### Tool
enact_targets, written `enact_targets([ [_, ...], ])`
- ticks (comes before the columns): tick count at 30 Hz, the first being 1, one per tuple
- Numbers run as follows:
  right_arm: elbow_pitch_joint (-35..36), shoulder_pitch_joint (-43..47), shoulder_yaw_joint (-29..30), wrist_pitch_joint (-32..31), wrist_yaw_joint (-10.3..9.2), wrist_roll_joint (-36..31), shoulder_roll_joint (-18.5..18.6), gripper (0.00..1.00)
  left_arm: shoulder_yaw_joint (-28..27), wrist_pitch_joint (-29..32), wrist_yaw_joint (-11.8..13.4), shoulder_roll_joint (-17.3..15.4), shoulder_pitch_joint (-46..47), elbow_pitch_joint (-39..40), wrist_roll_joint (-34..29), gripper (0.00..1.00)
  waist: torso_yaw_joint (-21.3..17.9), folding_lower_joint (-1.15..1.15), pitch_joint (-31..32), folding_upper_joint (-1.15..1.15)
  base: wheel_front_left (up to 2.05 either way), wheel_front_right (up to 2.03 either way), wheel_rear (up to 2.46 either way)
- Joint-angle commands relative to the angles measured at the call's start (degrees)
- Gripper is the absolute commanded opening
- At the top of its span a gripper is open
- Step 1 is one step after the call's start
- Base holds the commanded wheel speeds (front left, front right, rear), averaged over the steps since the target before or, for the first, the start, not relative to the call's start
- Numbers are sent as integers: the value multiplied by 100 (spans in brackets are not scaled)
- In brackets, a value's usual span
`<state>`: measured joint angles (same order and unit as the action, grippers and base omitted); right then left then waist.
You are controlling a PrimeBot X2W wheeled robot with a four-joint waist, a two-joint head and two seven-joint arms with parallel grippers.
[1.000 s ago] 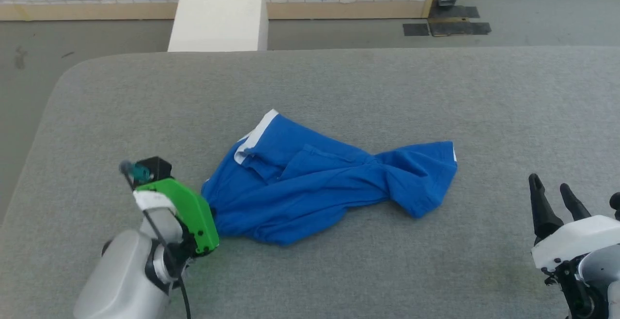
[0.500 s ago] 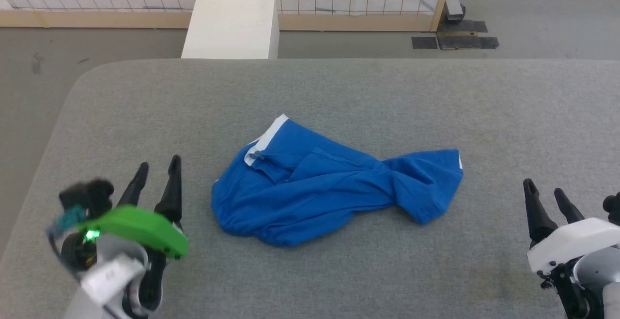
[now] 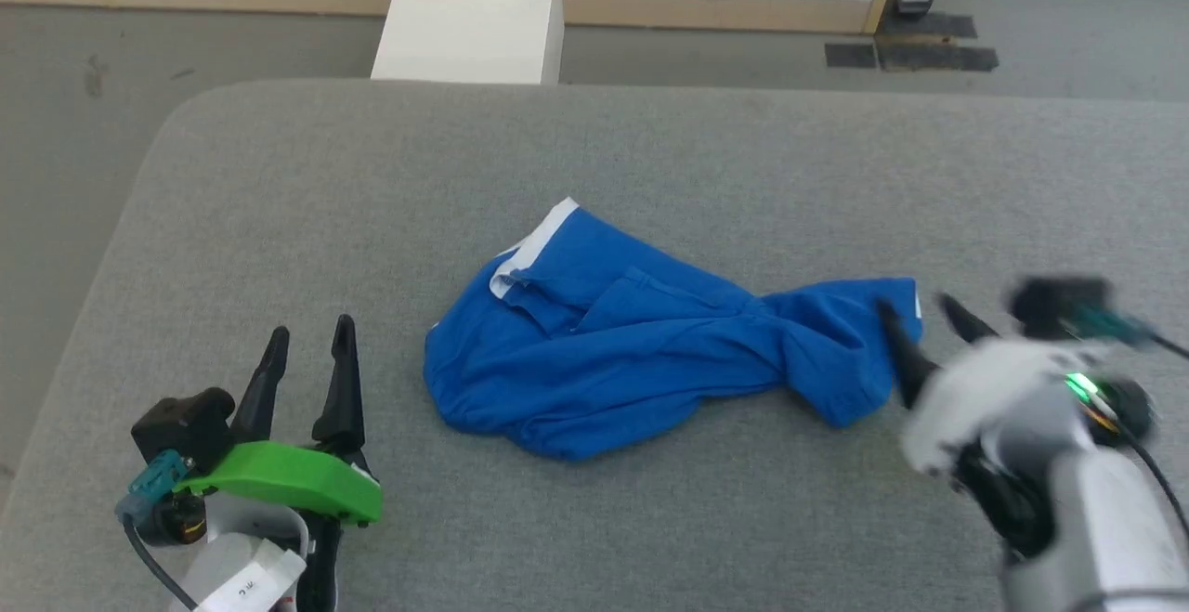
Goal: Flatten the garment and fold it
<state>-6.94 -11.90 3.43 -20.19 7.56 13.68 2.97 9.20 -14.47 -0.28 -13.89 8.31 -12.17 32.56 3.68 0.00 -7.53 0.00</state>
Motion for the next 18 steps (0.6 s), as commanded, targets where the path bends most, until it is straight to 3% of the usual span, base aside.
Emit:
enact_targets([
  [1, -1, -250, -187, -146, -8, -22, -9, 100, -22, -42, -37, 26, 63, 27, -120, 100, 83, 0, -124, 0, 0, 0, 0],
  [9, -794, -1478, -1522, -1533, -8, -589, 21, 100, -65, -50, -160, 183, 210, -11, -207, 100, 358, 0, -409, 0, 0, 0, 0],
  [18, -1719, -2189, -2368, -2325, -8, -755, 143, 100, -236, -51, -309, 349, 293, -39, -341, 100, 537, 0, -554, 0, 0, 0, 0],
])
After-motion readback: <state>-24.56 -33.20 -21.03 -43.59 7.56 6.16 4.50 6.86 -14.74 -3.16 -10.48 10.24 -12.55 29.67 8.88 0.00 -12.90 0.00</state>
